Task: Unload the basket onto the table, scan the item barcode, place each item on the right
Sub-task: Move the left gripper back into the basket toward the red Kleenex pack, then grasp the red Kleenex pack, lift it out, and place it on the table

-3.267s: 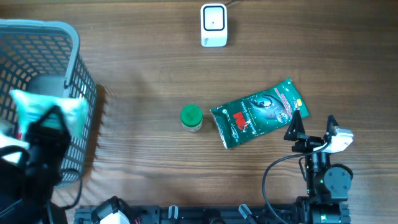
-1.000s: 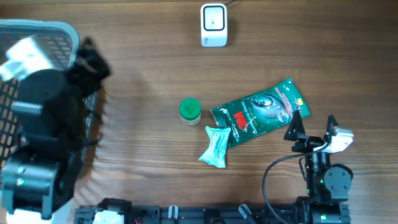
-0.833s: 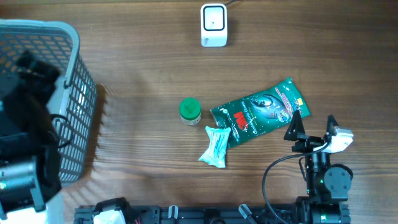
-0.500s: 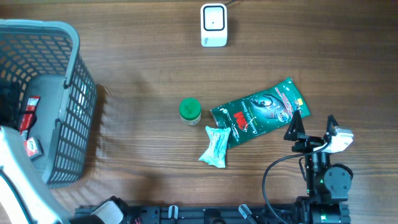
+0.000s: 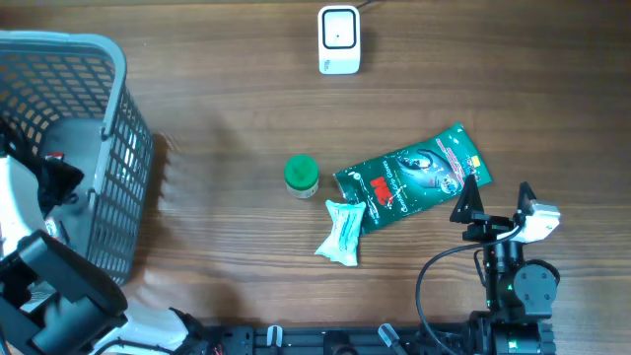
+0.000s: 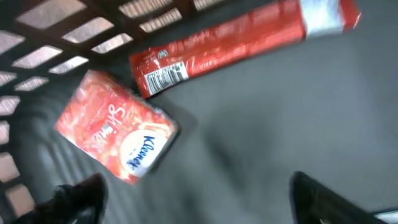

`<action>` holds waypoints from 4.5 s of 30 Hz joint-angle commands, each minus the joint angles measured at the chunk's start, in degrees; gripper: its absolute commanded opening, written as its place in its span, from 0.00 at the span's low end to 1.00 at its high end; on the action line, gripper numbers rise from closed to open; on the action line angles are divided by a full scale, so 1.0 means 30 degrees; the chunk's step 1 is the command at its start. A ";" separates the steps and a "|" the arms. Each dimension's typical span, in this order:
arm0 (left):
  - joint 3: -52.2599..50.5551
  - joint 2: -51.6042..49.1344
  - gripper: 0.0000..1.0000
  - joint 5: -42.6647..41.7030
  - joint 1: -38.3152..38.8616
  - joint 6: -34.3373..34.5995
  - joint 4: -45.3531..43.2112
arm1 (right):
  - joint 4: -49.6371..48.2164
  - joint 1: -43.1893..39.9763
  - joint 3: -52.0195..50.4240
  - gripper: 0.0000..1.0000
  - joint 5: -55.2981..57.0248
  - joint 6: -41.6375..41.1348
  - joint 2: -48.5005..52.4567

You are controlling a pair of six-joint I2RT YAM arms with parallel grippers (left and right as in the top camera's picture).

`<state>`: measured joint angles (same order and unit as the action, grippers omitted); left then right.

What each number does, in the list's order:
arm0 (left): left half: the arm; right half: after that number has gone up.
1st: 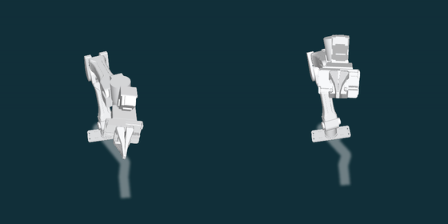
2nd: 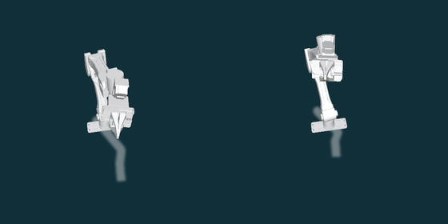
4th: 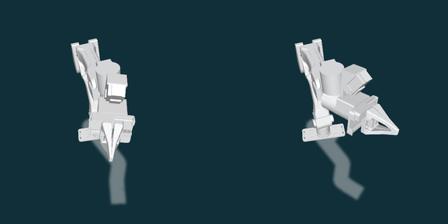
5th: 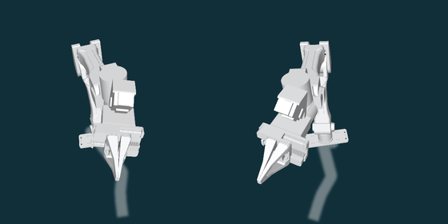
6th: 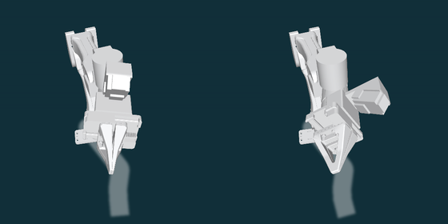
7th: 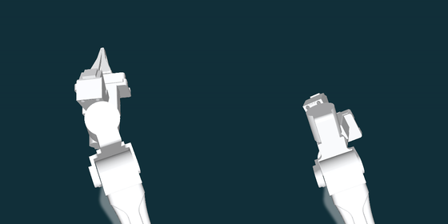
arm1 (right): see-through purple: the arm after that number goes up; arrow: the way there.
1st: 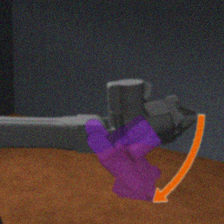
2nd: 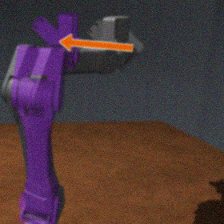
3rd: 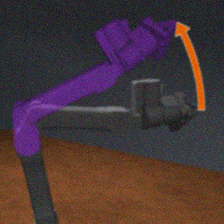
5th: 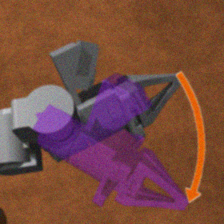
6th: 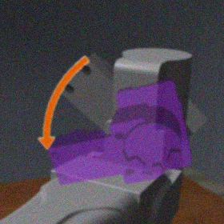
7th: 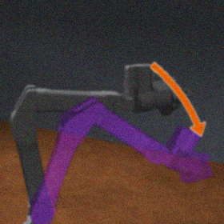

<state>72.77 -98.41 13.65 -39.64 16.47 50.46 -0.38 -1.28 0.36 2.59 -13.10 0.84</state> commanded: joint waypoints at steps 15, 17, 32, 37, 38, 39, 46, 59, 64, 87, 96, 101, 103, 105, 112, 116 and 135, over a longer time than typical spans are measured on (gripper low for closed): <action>-0.2550 0.0044 1.00 0.0466 -0.1770 -0.6688 -0.0903 | -0.0066 0.0087 -0.0022 1.00 -0.0168 0.0313 -0.0138; -0.2703 0.0029 1.00 0.0466 -0.2149 -0.6696 -0.1005 | -0.0066 0.0087 -0.0022 1.00 -0.0168 0.0321 -0.0138; -0.2703 -0.1348 0.88 0.0109 -0.2951 -0.6426 -0.2477 | -0.0066 0.0087 -0.0022 1.00 -0.0168 0.0321 -0.0138; -0.2703 -0.1348 0.71 0.0918 -0.2455 -0.6870 -0.2455 | -0.0066 0.0087 -0.0022 1.00 -0.0168 0.0321 -0.0138; -0.2703 -0.1348 0.67 0.1100 -0.2324 -0.6870 -0.2455 | -0.0066 0.0080 -0.0022 1.00 -0.0168 0.0321 -0.0138; -0.2703 -0.1341 0.64 0.1137 -0.2171 -0.6870 -0.2477 | -0.0066 0.0087 -0.0022 1.00 -0.0168 0.0313 -0.0138; -0.2361 -0.1333 0.42 0.1923 -0.1093 -0.6929 -0.2412 | -0.0066 0.0087 -0.0022 1.00 -0.0168 0.0321 -0.0138; -0.1042 -0.1151 0.04 0.1902 -0.0816 -0.6914 -0.1588 | -0.0066 0.0087 -0.0022 1.00 -0.0168 0.0321 -0.0138; 0.2280 -0.0211 0.04 0.0918 0.0503 -0.6914 0.0284 | -0.0066 0.0087 -0.0022 1.00 -0.0168 0.0321 -0.0138; 0.3949 0.8327 0.04 -0.5297 2.0240 -0.0758 0.8007 | -0.0066 0.0087 -0.0022 1.00 -0.0168 0.0321 -0.0138; -0.6331 0.6936 0.04 -0.5034 2.2644 0.2047 0.1355 | -0.0066 0.0087 -0.0022 1.00 -0.0168 0.0321 -0.0138; -0.9551 0.6105 0.04 -0.5187 2.2673 0.2251 -0.1428 | -0.0066 0.0087 -0.0022 1.00 -0.0168 0.0321 -0.0138; -0.9690 0.6105 0.15 -0.5187 2.2673 0.2251 -0.1734 | -0.0066 0.0087 -0.0022 1.00 -0.0168 0.0321 -0.0138; -0.9690 0.6105 0.38 -0.5195 2.2673 0.2251 -0.2127 | -0.0066 0.0087 -0.0022 1.00 -0.0168 0.0321 -0.0138; -0.9683 0.6178 1.00 -0.5756 2.2673 0.2244 -0.1974 | -0.0066 0.0087 -0.0022 1.00 -0.0168 0.0313 -0.0138; -0.9683 0.6601 1.00 -0.5763 2.2673 0.2251 -0.1974 | -0.0066 0.0087 -0.0022 1.00 -0.0168 0.0321 -0.0138; -0.1974 1.5402 1.00 0.0867 2.2382 0.3650 -0.0248 | -0.0066 0.0087 -0.0022 1.00 -0.0168 0.0321 -0.0138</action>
<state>63.42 -55.02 4.51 28.12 26.68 52.27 -0.38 -1.28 0.36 2.57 -13.10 0.84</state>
